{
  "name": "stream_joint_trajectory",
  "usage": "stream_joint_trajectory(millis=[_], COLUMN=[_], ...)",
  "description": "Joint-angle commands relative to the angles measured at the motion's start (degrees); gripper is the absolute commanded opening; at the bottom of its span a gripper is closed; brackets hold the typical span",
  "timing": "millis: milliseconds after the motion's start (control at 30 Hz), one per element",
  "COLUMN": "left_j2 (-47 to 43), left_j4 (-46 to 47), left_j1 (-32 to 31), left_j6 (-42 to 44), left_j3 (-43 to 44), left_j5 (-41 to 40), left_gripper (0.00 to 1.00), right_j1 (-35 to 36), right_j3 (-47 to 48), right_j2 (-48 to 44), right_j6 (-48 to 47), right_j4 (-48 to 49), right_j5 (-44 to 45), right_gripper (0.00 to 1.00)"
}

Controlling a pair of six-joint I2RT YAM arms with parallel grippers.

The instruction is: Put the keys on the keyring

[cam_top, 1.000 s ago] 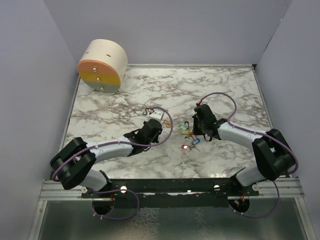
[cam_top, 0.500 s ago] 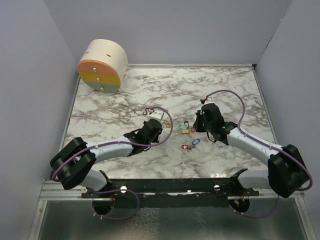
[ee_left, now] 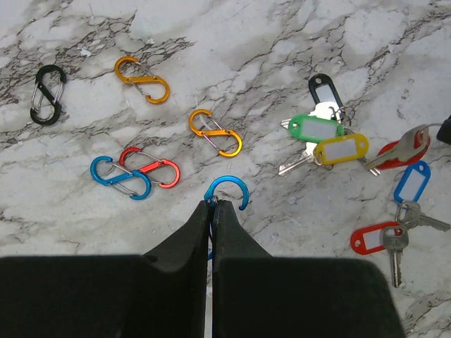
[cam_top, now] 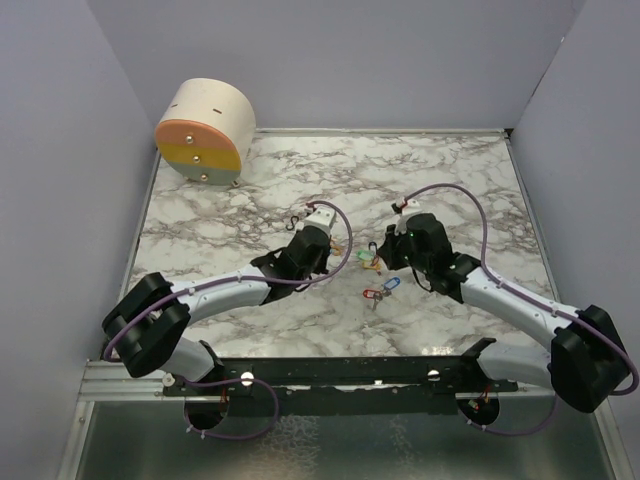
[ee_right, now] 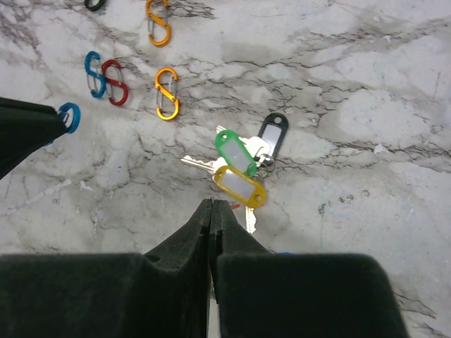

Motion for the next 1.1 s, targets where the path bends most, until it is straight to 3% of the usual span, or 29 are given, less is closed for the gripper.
stream_joint_trajectory(millis=[0,467,1067], left_j2=[1.04,5.03,4.90], left_j4=[1.09,1.46,1.63], left_j1=[-0.88,-4.75,-5.50], left_j6=[0.17,0.08,0.22], left_j3=[2.63,6.17,7.11], left_j5=[2.63,3.57,4.40], left_gripper=[0.00,0.00,0.00], right_j1=[2.61,8.00,10.01], right_j3=[-0.82,-2.43,-2.16], right_j2=[-0.79,0.93,3.57], right_j6=[-2.70,-4.40,-5.54], right_j4=[5.46,13.24,14.97], right_j5=[-4.12,-4.26,-4.13], right_gripper=[0.01,0.01,0.01])
